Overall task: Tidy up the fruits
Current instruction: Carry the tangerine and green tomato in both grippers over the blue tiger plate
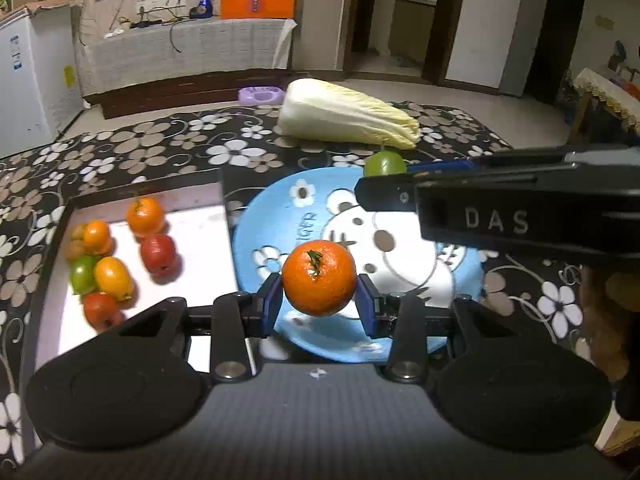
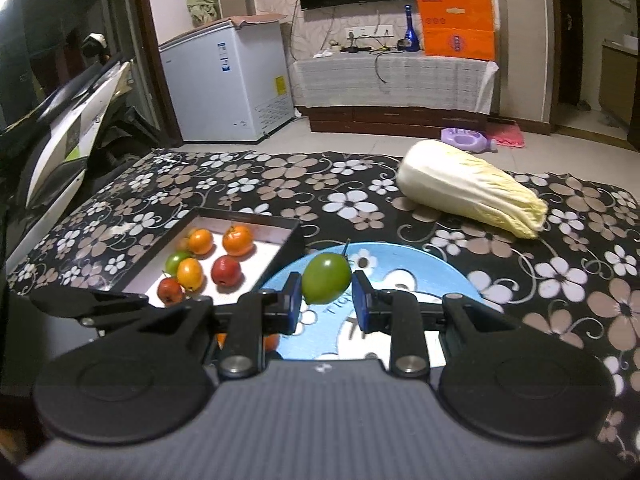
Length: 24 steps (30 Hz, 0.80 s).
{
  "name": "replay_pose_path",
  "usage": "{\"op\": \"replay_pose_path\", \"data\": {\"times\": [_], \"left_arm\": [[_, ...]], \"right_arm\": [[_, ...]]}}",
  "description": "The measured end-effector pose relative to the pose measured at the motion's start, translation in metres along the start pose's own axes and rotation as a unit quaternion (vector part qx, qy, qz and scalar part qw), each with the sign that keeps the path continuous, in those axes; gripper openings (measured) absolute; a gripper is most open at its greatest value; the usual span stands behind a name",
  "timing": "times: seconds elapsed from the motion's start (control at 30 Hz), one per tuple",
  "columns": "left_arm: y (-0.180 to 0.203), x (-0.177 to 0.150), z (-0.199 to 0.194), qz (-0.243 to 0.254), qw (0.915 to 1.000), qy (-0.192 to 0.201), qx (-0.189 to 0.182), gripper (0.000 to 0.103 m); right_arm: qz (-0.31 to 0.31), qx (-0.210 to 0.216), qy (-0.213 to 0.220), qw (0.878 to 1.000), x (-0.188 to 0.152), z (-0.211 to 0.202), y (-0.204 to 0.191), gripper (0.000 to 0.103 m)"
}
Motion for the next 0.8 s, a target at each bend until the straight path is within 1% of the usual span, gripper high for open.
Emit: {"op": "replay_pose_path", "data": {"times": [0.23,0.37,0.8], "left_arm": [[0.014,0.010,0.010,0.011,0.9999,0.010,-0.004,0.045],[0.017,0.014,0.016,0.011,0.9999,0.007,-0.010,0.045],[0.035,0.006,0.018,0.031,0.9992,0.002,-0.026,0.045]], "right_arm": [[0.010,-0.012,0.002,1.000,-0.005,-0.011,0.016,0.030],[0.020,-0.020,0.003,1.000,-0.007,-0.014,0.027,0.030],[0.023,-0.026,-0.010,0.999,-0.014,-0.010,0.033,0.030]]}}
Point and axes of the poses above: each gripper's, at about its wrist camera, not at the fingertips, and z roughly the way its jaws point, y to its right, x to its top, the point moved 4 cm from there along z, roughly the way its jaws point, and after that the axes turned 11 degrees about x, right-handed, at the moved point
